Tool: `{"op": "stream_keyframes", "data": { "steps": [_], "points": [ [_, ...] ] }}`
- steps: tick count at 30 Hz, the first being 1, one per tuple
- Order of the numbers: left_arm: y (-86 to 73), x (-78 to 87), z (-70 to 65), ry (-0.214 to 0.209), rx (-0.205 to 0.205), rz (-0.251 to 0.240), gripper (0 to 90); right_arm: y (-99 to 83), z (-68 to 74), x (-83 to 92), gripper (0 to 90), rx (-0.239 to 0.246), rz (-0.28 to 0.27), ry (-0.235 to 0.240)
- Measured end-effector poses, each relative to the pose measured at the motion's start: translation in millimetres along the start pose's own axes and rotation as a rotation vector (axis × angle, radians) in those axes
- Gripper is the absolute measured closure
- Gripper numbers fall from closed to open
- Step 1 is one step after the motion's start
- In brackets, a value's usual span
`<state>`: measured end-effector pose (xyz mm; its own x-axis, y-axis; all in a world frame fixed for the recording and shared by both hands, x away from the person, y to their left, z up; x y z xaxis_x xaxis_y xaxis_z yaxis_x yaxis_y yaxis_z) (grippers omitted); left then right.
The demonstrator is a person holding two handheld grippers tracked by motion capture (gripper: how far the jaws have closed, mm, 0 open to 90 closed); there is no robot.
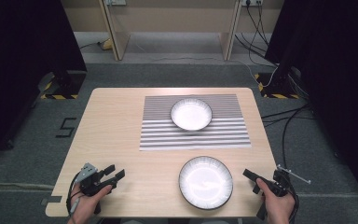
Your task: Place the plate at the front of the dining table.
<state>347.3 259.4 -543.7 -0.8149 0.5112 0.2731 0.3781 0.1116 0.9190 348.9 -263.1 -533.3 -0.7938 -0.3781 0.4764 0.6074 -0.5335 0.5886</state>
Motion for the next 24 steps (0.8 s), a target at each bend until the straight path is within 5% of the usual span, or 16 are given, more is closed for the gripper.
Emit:
{"op": "stream_keyframes", "data": {
  "steps": [24],
  "points": [
    [-0.2,0.0,-0.1,0.003,-0.003,0.002,43.3,-6.9,-15.8,21.3,46.5,-0.033,-0.025,-0.018]
  ]
}}
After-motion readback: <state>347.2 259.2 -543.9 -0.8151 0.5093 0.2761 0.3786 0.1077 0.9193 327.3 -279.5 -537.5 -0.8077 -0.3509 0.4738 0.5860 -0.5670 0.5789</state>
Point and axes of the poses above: each handheld gripper's, and its own axes: x roughly backward along the jaws, y roughly out of its top, z roughly to its left, the point moved 6 cm from there along -x, roughly forward along the jaws, and after that the axes turned 9 degrees about -z, right-handed, at the moved point
